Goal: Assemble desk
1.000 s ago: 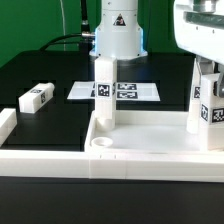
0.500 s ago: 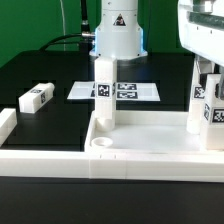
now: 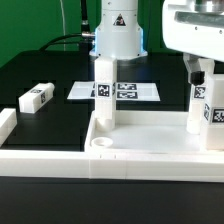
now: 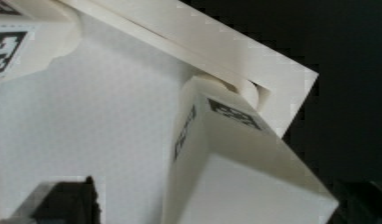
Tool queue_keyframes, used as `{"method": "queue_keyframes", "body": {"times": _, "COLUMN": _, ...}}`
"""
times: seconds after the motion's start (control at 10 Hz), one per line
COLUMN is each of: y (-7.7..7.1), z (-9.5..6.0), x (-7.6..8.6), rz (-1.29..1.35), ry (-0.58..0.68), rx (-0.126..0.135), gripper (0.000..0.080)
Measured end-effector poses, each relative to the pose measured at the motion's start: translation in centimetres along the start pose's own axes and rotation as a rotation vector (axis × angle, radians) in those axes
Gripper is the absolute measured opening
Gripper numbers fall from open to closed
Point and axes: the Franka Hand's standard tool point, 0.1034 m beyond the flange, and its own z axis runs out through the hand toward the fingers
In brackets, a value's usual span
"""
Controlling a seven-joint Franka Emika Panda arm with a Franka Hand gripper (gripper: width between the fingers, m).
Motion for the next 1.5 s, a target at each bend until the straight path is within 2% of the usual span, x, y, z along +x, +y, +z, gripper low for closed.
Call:
{"method": "queue_keyframes", "body": {"times": 0.3, "y": 0.0, "z": 0.0, "x": 0.1, "rz": -0.205, "ry": 0.001, "rx": 0.0, "gripper": 0.0649}}
{"method": "queue_keyframes", "body": {"times": 0.5, "y": 0.2, "z": -0.1, "x": 0.7, "rz": -0.421, "ry": 0.015, "rx": -0.012, "gripper": 0.0649}}
{"method": "queue_keyframes", "body": {"times": 1.0, "y": 0.3, "z": 0.0, "x": 0.9, "rz": -0.854, "ry": 0.058, "rx": -0.078, "gripper": 0.0649}}
{"method": "queue_keyframes", "body": {"times": 1.5, "y": 0.2, "z": 0.2, "x": 0.4, "rz": -1.082, "ry": 0.047, "rx": -0.085, "gripper": 0.0649}}
